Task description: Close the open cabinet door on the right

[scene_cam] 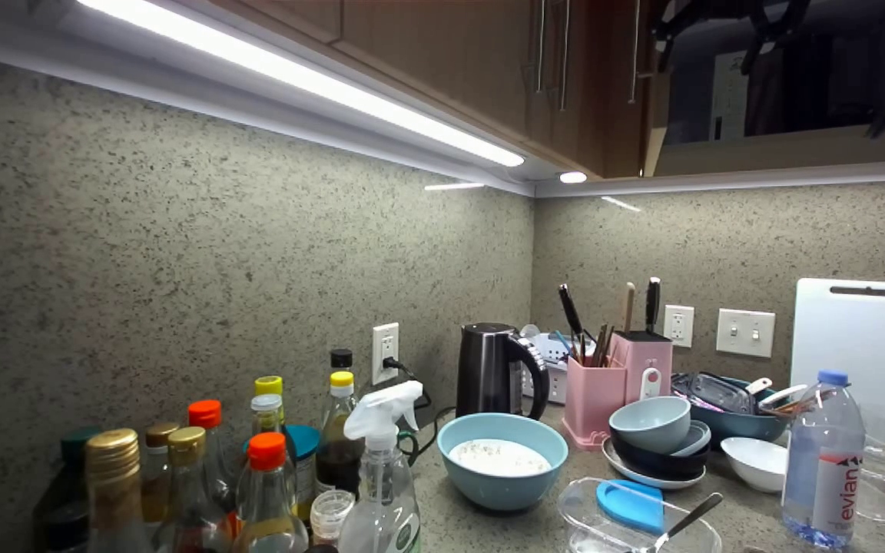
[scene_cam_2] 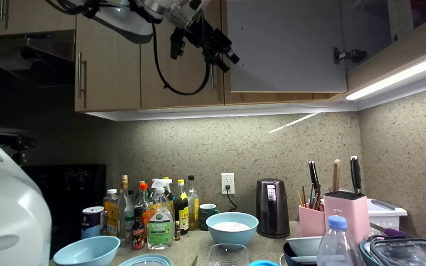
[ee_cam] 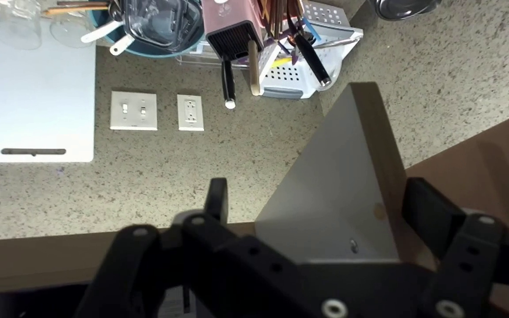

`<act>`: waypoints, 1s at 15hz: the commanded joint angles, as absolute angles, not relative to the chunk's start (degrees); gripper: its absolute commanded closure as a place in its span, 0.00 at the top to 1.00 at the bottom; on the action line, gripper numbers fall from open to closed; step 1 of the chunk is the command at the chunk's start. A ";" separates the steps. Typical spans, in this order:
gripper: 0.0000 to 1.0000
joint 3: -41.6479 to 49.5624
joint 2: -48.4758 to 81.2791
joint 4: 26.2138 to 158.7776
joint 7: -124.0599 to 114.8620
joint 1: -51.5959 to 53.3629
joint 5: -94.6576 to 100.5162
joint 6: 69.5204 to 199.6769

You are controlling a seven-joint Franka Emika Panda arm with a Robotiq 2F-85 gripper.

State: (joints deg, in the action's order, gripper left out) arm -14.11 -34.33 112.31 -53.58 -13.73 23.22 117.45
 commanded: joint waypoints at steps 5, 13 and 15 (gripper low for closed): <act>1.00 -10.49 -37.87 111.15 -66.12 -14.80 22.39 103.26; 1.00 -6.80 -38.81 110.16 -74.07 -13.59 22.07 96.53; 1.00 -7.02 -38.89 110.16 -75.23 -13.44 21.90 96.53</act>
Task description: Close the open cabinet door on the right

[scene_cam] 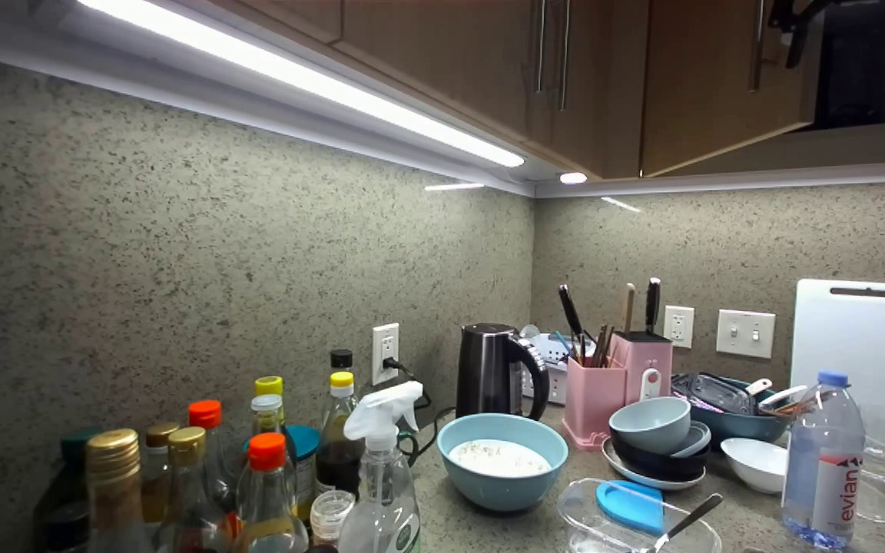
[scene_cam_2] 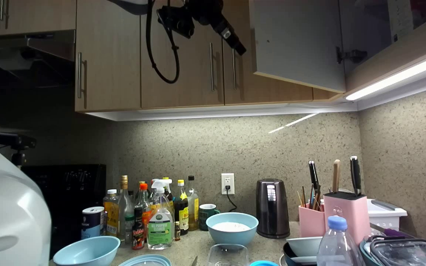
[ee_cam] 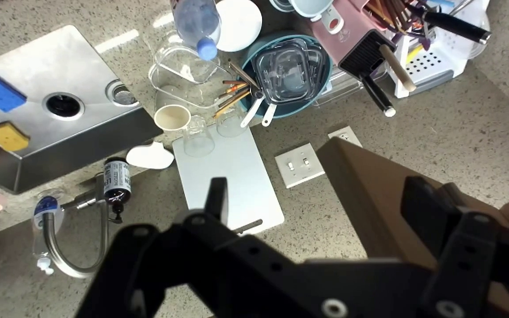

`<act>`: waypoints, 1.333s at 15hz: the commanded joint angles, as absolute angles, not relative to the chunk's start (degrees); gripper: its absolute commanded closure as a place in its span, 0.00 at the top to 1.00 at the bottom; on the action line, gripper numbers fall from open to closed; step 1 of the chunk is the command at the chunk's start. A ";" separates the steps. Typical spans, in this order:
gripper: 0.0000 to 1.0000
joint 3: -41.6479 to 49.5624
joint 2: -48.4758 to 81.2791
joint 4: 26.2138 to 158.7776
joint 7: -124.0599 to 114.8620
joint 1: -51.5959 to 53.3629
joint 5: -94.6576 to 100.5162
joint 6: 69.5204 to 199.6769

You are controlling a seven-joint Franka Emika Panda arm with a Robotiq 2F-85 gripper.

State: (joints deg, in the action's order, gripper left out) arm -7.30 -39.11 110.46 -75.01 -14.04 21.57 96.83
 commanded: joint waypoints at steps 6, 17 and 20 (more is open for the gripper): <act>1.00 -7.46 -39.11 110.56 -64.69 -10.07 23.83 97.38; 1.00 -7.53 -30.01 103.52 -40.80 -6.87 24.58 105.65; 1.00 -8.18 -31.42 104.85 -43.29 -7.30 22.98 104.23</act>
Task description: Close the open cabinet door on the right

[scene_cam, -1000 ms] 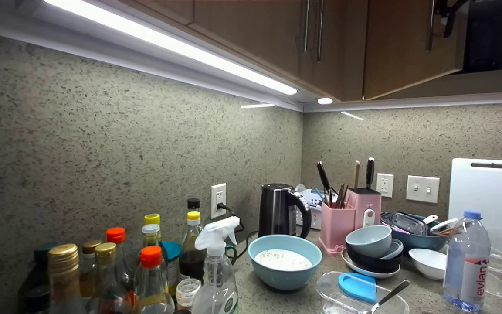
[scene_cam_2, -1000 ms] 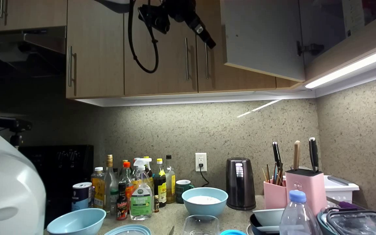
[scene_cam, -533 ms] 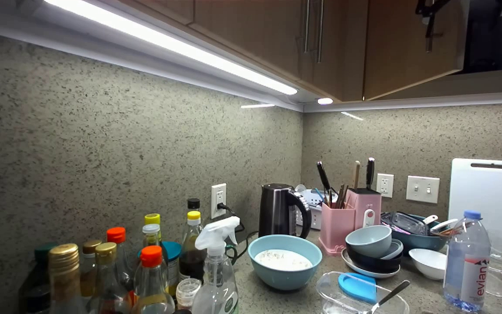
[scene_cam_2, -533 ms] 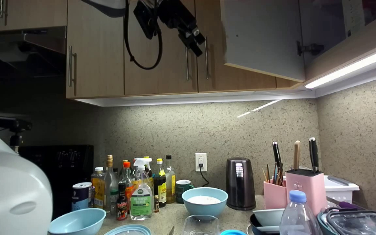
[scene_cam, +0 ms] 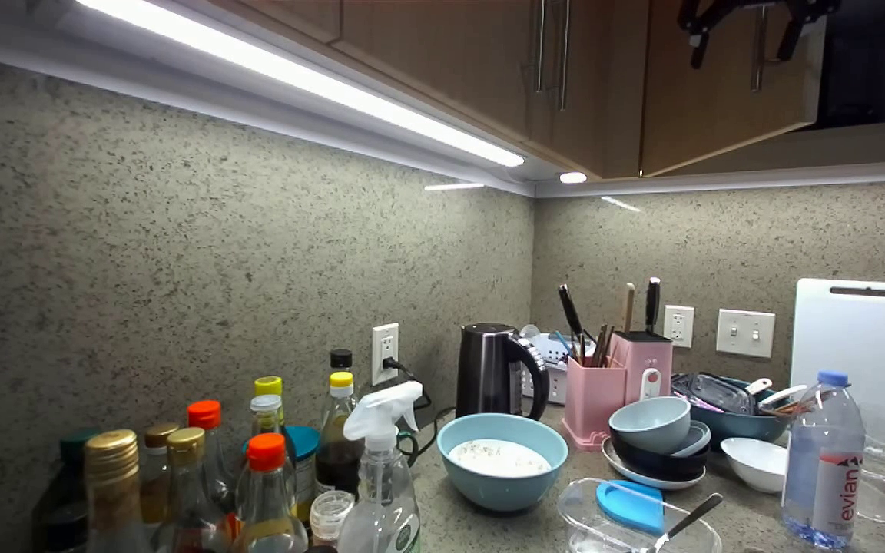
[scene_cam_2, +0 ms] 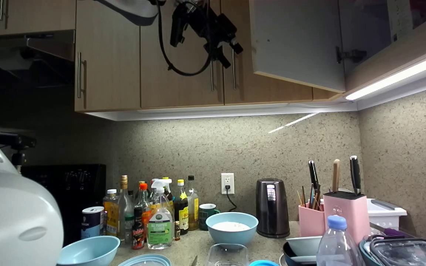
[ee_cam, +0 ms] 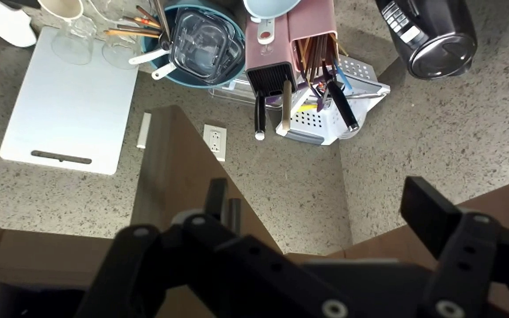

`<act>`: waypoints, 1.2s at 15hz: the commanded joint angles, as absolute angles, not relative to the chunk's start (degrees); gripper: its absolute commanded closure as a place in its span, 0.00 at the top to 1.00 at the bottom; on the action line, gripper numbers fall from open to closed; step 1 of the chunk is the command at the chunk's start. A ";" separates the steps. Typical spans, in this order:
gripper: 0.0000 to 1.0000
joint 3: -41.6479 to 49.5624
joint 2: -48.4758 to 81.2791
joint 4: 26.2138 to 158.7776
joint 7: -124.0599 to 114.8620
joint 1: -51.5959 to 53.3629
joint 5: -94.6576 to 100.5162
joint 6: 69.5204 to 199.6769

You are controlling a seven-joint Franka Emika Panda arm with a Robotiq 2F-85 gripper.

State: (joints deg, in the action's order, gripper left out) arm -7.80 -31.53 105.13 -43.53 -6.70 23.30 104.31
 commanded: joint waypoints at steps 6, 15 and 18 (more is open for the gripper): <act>1.00 -7.41 -27.01 99.36 -46.36 -9.12 21.14 98.27; 1.00 1.35 -25.19 94.15 -55.31 -12.34 15.71 90.38; 1.00 6.51 -25.39 93.09 -55.39 -15.04 14.19 86.67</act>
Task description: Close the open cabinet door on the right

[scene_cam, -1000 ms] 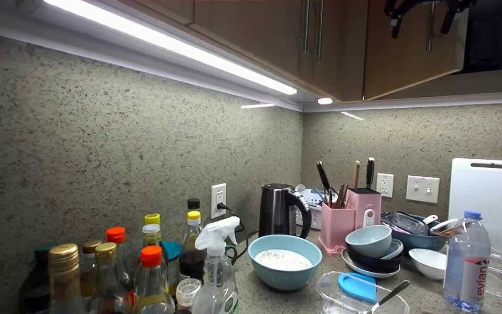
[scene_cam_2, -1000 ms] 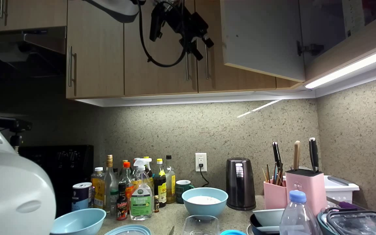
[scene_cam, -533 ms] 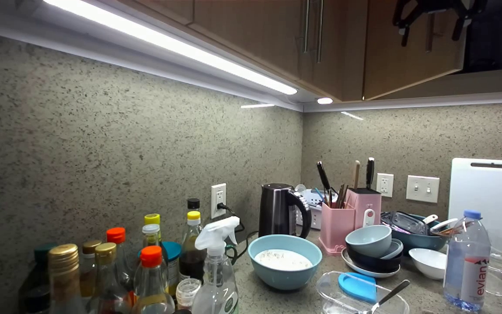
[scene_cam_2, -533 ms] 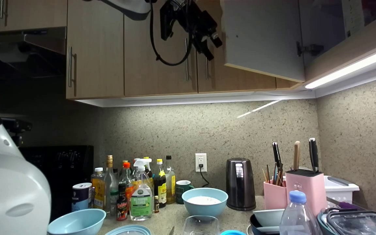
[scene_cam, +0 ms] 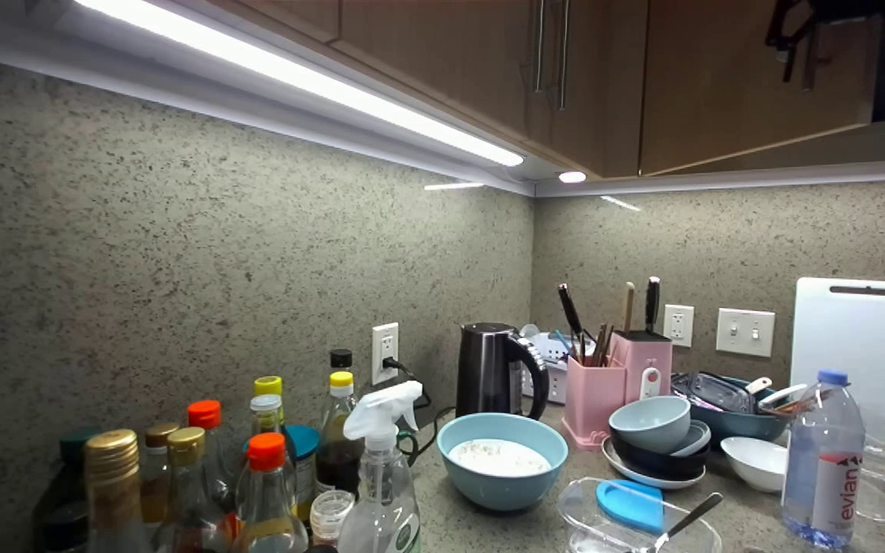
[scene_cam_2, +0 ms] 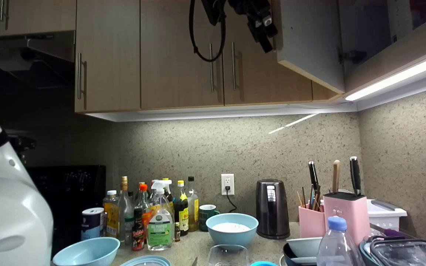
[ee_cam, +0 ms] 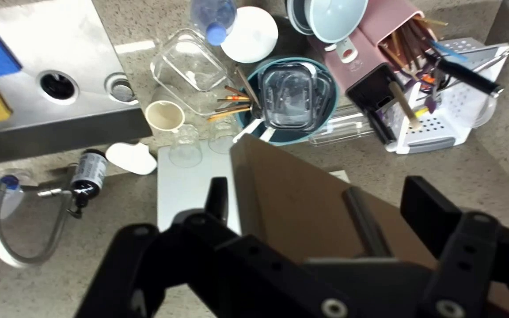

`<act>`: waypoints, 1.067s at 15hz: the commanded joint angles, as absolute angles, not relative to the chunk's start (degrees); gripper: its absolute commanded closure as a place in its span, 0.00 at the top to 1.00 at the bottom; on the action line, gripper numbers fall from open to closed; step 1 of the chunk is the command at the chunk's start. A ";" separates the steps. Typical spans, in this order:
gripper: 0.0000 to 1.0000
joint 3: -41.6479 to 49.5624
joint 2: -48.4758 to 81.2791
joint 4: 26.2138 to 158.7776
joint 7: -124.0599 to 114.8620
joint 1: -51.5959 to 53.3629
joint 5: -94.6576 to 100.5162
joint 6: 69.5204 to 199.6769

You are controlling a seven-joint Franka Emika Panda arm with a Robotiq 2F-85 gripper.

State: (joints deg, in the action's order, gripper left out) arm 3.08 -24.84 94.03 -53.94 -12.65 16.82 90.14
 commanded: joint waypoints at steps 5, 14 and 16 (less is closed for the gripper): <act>1.00 8.06 -24.69 92.60 -54.65 -15.93 14.02 87.34; 1.00 7.22 -24.49 92.60 -54.71 -15.69 14.09 87.33; 1.00 7.36 -23.65 91.72 -57.89 -16.60 13.94 87.61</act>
State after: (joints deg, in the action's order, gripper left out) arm 7.43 -24.73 92.95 -54.89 -15.33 14.27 87.48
